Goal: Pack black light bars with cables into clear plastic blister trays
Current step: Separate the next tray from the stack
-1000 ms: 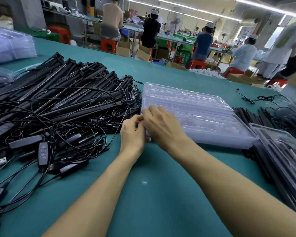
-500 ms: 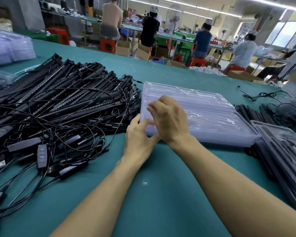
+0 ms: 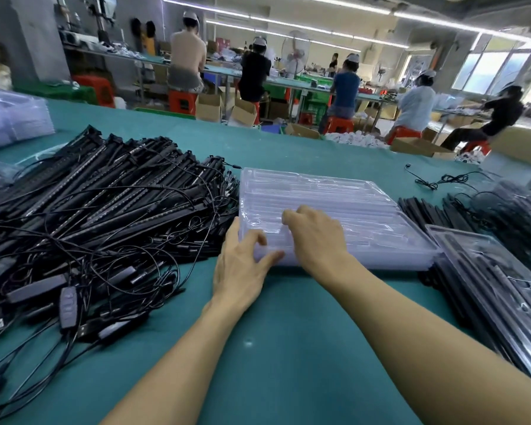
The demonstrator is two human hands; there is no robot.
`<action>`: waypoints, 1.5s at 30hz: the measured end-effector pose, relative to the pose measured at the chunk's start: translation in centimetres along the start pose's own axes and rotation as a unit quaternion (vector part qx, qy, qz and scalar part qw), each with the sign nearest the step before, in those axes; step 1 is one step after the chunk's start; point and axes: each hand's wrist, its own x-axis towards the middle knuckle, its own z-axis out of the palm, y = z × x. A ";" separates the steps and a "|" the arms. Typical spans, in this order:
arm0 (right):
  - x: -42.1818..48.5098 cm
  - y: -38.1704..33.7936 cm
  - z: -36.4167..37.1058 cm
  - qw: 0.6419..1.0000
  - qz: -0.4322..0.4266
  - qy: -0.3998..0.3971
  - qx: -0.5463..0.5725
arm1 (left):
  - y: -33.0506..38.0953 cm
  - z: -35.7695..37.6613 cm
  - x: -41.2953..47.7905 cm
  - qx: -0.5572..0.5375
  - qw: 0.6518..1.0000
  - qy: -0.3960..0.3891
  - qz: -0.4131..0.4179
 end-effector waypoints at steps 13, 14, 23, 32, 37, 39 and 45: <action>6.2 2.7 -7.4 0.984 0.007 0.175 0.015 | -0.4 0.0 0.1 0.020 0.999 0.009 0.028; 6.5 2.7 -7.9 0.982 0.000 0.186 0.014 | -0.4 0.0 0.1 0.023 0.999 0.008 0.030; 9.6 4.1 -13.1 0.966 0.024 0.258 0.017 | -0.4 -0.1 0.2 0.025 1.000 -0.001 0.019; 7.9 3.8 -9.2 0.969 -0.005 0.241 0.058 | -0.6 -0.3 0.3 -0.007 0.999 0.016 0.050; 4.9 4.3 -5.8 0.987 -0.040 0.136 0.081 | 1.2 -0.8 1.2 0.157 0.986 0.051 0.034; 4.6 4.1 -5.7 0.987 -0.054 0.116 0.096 | 3.0 -0.7 3.4 0.237 0.968 0.071 0.035; 4.3 4.1 -4.8 0.985 -0.033 0.108 0.131 | 4.8 0.2 11.0 0.350 0.918 -0.185 -0.007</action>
